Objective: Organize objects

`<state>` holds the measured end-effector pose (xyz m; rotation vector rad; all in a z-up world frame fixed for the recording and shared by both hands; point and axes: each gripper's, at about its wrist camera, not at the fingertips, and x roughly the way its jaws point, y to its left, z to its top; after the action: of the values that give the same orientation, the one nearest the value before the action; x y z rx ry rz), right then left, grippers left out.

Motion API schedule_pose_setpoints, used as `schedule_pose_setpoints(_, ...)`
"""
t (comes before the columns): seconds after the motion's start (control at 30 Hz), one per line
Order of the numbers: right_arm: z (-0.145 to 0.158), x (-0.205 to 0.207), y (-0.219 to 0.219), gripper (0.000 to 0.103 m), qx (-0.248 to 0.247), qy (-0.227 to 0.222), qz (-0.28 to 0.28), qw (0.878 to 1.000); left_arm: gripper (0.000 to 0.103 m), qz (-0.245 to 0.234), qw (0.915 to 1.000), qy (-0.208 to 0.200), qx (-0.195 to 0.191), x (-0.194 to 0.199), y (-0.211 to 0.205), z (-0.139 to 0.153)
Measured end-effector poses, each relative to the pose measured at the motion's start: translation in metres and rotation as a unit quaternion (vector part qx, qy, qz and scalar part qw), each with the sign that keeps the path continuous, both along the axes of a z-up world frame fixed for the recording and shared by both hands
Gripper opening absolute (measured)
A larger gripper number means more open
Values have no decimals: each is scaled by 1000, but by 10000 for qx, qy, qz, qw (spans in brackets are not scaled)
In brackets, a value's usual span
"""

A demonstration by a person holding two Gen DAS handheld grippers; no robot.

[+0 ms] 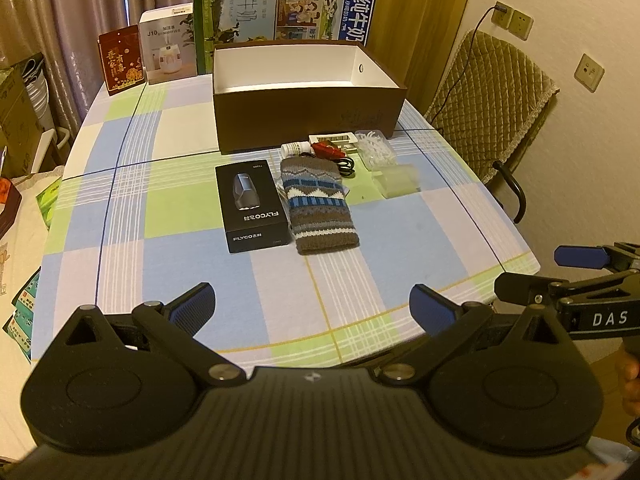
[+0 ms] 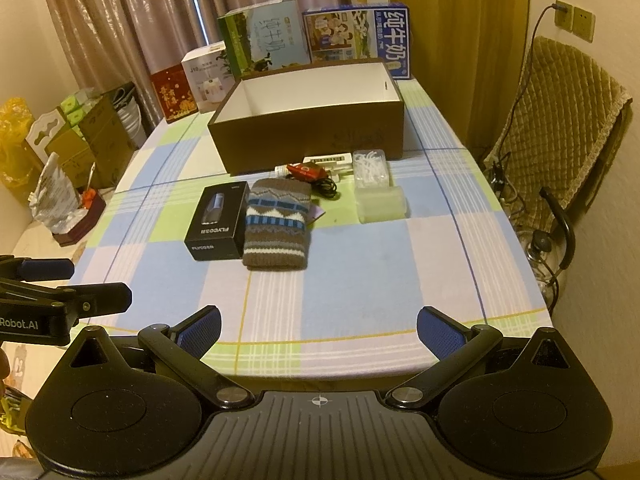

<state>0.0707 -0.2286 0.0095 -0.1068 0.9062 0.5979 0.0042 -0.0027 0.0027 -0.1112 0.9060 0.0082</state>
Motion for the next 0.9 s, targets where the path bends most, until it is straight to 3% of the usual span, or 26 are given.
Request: schedule_pose_setpoints(0.9,-1,10,2,101,-58,56,139,9999,102,67,10000,33,-23,7,1,-2)
